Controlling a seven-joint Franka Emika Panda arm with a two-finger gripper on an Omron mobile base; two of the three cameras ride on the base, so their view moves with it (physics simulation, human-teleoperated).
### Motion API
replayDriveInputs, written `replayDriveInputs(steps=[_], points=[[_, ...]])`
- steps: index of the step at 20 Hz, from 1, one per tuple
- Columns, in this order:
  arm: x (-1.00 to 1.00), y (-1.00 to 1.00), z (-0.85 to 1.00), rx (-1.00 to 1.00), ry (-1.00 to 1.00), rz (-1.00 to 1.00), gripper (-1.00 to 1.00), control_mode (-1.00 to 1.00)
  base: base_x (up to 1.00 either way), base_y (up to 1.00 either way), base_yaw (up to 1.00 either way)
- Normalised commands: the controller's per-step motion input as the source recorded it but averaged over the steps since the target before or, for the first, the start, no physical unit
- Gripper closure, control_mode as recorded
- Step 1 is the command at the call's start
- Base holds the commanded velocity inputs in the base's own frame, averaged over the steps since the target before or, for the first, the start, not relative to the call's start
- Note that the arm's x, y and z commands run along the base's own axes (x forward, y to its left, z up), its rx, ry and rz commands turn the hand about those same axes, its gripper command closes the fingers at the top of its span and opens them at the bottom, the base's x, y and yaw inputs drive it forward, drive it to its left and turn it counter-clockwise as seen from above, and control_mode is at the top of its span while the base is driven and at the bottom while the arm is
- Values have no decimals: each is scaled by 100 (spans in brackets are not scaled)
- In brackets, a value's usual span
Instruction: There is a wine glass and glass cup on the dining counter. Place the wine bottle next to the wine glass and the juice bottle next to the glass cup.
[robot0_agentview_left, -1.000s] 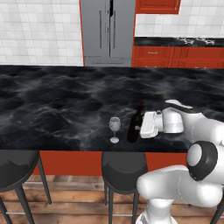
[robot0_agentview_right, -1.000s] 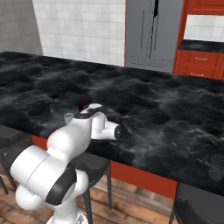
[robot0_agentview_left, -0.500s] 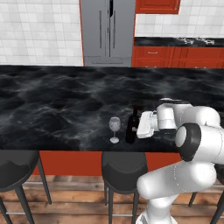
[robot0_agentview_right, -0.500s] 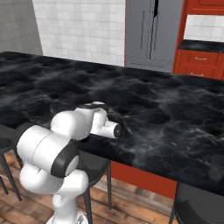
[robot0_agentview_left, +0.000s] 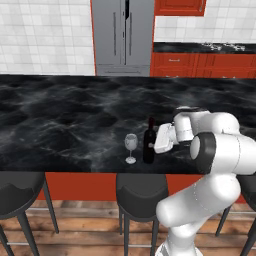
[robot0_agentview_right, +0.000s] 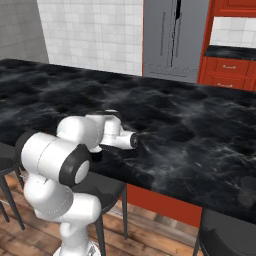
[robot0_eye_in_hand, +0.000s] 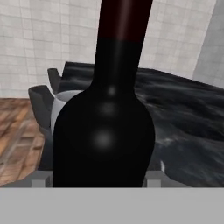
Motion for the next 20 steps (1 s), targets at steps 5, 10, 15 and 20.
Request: replayDriveInputs(steps=[5, 10, 15, 20], points=[[0, 0, -44, -4, -5, 0, 100, -100, 0, 0, 0], [0, 0, -41, -3, -5, 0, -100, -100, 0, 0, 0], [1, 0, -28, -2, -1, 0, -100, -100, 0, 0, 0], [0, 0, -25, 0, 0, 0, -100, -100, 0, 0, 0]])
